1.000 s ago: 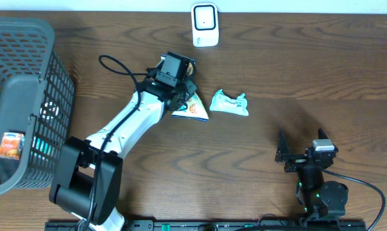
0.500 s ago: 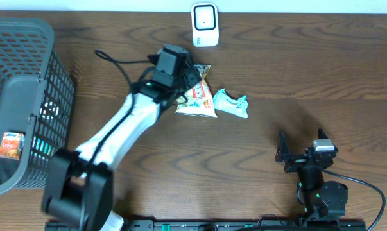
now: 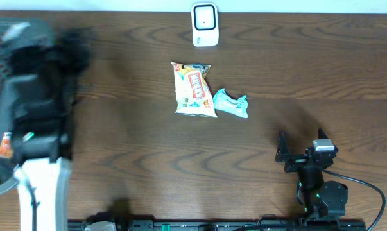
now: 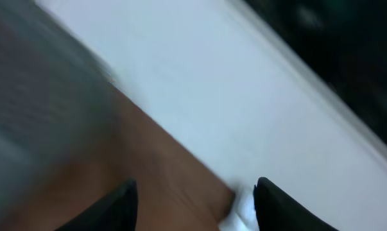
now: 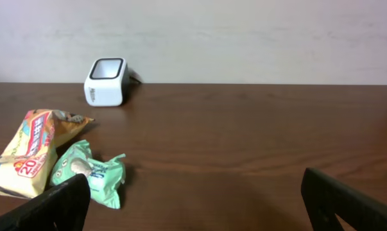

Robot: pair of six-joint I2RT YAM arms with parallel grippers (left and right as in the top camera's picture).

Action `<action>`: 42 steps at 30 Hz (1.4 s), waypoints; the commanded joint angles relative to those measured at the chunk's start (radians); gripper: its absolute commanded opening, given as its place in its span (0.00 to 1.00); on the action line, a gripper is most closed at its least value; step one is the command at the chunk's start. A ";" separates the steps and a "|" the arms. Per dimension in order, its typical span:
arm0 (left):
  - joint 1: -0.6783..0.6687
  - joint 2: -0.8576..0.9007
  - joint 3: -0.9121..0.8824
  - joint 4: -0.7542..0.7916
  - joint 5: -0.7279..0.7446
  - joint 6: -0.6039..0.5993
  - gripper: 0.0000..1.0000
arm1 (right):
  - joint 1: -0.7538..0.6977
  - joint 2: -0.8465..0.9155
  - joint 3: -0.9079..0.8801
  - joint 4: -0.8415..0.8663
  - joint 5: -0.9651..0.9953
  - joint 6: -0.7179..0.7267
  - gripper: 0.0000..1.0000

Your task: Scan the item barcode

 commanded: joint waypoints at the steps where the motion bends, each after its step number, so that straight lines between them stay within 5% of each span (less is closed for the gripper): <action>1: 0.173 -0.063 0.022 -0.054 -0.225 0.077 0.59 | 0.006 -0.005 -0.001 -0.004 0.000 0.014 0.99; 5: 0.336 -0.053 0.022 -0.188 -0.338 0.116 0.62 | 0.006 -0.005 -0.001 -0.004 0.000 0.014 0.99; 14: 0.567 0.152 0.022 -0.459 -0.343 0.122 0.68 | 0.006 -0.005 -0.001 -0.004 0.000 0.014 0.99; 20: 0.607 0.292 0.022 -0.552 -0.335 0.122 0.77 | 0.006 -0.005 -0.001 -0.004 0.000 0.014 0.99; 29: 0.609 0.505 0.022 -0.607 -0.134 0.122 0.77 | 0.006 -0.005 -0.001 -0.004 0.000 0.014 0.99; 42: 0.609 0.696 0.018 -0.588 -0.085 0.125 0.77 | 0.006 -0.005 -0.001 -0.004 0.000 0.014 0.99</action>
